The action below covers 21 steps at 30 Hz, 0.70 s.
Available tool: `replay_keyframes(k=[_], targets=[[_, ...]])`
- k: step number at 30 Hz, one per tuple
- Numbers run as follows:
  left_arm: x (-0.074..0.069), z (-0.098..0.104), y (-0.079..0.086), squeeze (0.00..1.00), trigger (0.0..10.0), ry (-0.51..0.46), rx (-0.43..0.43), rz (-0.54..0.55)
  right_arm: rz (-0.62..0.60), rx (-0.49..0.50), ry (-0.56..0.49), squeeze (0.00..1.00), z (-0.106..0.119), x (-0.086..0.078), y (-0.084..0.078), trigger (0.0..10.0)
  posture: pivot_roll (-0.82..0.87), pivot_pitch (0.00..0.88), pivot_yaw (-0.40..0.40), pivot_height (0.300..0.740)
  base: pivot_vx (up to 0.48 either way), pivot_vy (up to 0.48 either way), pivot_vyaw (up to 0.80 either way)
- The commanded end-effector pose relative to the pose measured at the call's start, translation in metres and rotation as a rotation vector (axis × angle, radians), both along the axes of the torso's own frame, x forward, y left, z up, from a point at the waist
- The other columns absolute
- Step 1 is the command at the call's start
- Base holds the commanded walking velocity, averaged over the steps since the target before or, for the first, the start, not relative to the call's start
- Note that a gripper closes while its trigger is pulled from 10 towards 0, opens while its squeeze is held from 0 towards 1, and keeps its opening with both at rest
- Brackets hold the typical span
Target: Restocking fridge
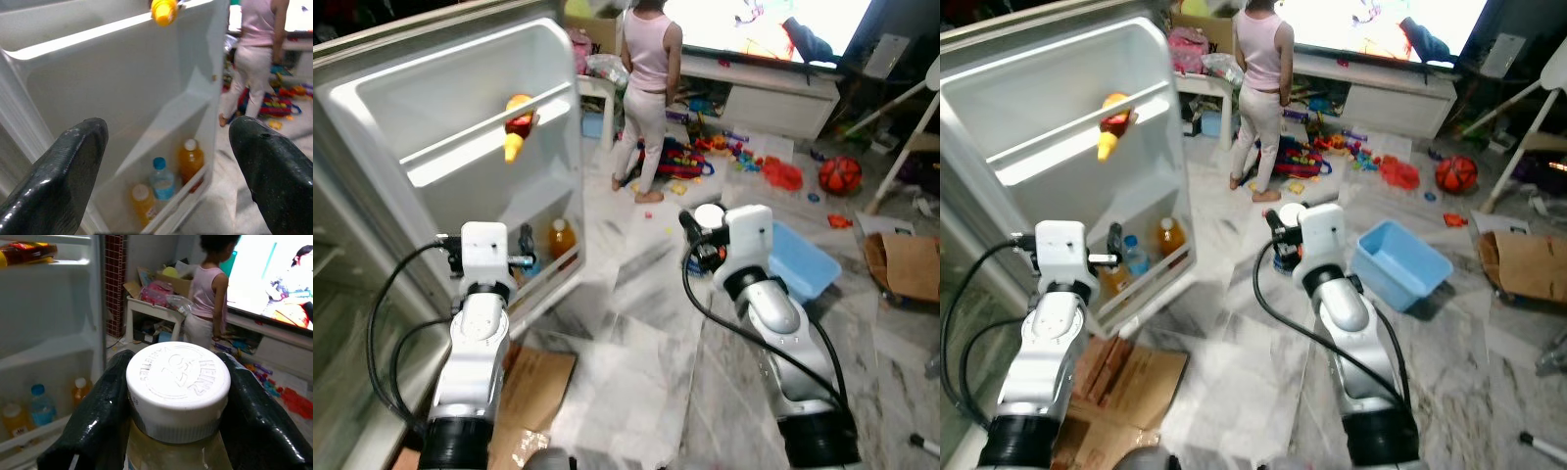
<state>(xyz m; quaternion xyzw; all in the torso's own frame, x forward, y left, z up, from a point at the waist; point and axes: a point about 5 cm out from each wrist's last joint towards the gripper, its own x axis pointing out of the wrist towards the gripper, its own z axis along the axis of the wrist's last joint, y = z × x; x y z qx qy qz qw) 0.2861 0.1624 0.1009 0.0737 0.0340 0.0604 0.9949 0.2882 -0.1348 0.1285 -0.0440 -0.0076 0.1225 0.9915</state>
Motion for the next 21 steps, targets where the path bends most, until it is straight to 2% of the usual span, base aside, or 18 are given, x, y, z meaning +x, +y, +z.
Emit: replay_keyframes(k=[1,7,14,21], targets=[[-0.0004,0.0009,-0.0023,0.0,10.0,0.001,0.012,0.001,0.0,-0.002,-0.056,0.0,0.0113,0.0025,-0.0016,10.0,0.04,0.0,-0.044,0.74,0.289,-0.379,0.8],[-0.001,0.0012,-0.0015,0.0,10.0,0.0,0.006,0.008,0.009,-0.001,-0.058,0.0,0.0109,0.0046,0.0,10.0,0.04,0.0,-0.047,0.74,0.251,-0.406,0.8],[-0.0026,0.0022,-0.0013,0.0,10.0,-0.01,-0.009,0.019,0.019,0.0,-0.058,0.0,0.01,0.0066,0.0019,10.0,0.05,0.0,-0.051,0.74,0.0,0.0,0.78],[-0.0044,0.0038,-0.0018,0.0,10.0,-0.018,-0.002,0.023,0.027,0.016,-0.058,0.0,0.0103,0.0087,0.0037,10.0,0.06,0.0,-0.051,0.74,0.0,0.0,0.0]])
